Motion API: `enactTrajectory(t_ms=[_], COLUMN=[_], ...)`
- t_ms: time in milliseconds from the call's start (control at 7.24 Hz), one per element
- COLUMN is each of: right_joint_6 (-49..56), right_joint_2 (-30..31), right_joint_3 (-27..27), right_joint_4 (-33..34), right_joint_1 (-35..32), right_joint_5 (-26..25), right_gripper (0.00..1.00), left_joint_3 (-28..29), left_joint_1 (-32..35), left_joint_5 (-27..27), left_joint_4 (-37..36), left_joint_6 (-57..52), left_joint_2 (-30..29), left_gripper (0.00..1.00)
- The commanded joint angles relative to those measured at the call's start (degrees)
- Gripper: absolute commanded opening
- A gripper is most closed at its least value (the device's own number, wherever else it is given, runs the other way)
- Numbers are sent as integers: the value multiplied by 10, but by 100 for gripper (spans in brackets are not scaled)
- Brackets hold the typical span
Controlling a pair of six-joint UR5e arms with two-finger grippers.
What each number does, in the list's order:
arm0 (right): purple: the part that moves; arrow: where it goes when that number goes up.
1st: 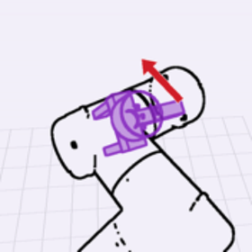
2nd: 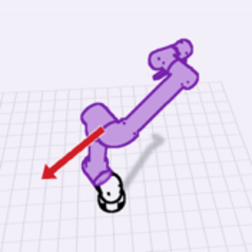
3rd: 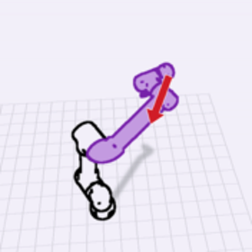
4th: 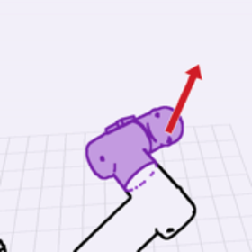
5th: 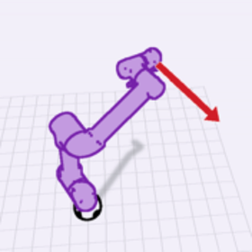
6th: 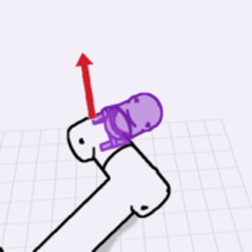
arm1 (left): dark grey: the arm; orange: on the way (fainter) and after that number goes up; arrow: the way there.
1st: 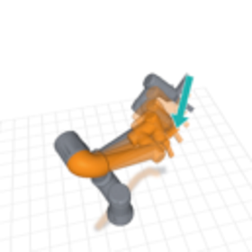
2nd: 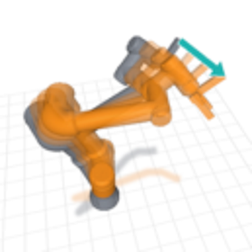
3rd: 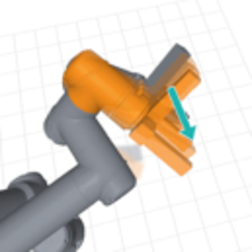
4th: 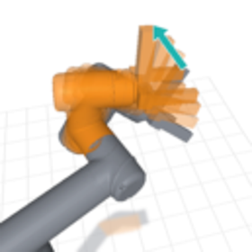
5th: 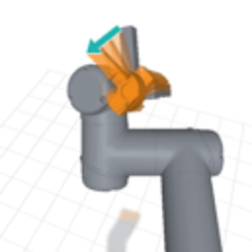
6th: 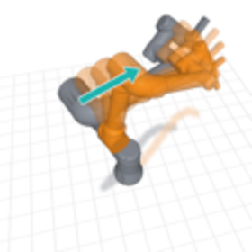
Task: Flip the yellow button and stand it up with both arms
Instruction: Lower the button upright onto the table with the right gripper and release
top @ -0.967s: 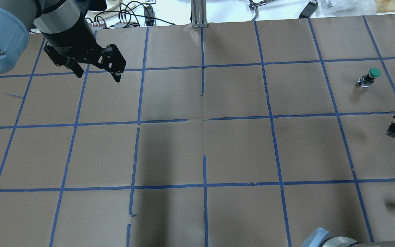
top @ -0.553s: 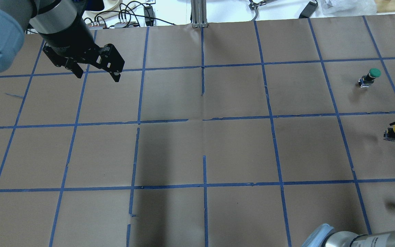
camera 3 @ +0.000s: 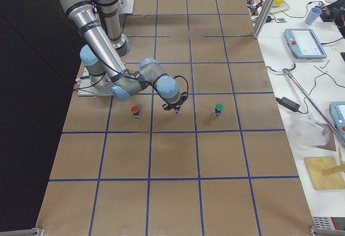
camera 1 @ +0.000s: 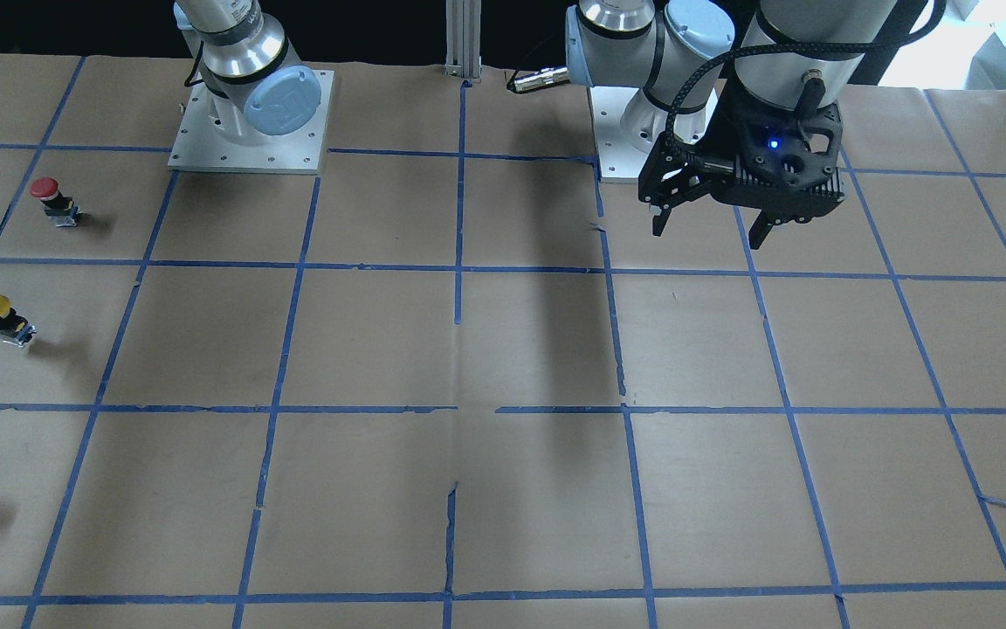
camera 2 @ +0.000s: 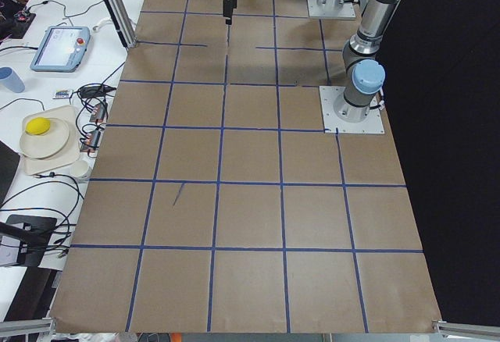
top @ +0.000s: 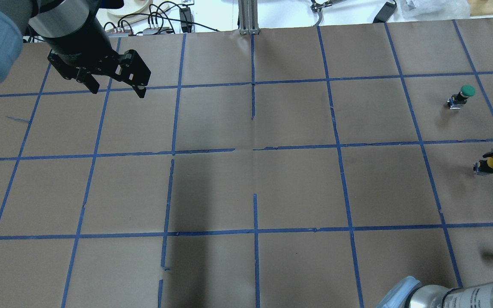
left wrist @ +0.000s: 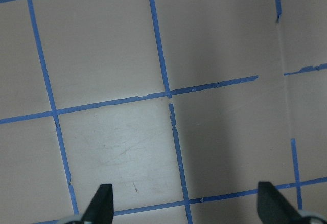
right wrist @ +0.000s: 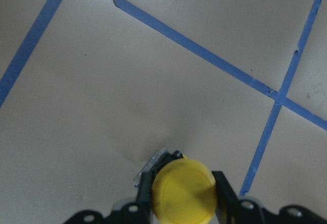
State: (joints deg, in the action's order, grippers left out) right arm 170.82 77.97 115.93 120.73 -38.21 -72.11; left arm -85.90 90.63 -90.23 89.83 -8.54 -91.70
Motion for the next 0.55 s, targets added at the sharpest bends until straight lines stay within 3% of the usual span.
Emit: enactTrajectory(t_ms=[0,415], right_joint_6=[-8,-69], right_joint_2=[-13,-13], right_joint_3=[-1,-13], right_joint_4=[1,-1], right_joint_1=[1,1], right_joint_5=[6,3], right_gripper=[82,86], left_joint_3=[-3,-4], left_joint_1=[0,-16], left_joint_5=[-1,1], left_joint_4=[-2,-2], left_joint_6=[-9,-10], left_joint_2=[2,6], left_gripper=[100,100])
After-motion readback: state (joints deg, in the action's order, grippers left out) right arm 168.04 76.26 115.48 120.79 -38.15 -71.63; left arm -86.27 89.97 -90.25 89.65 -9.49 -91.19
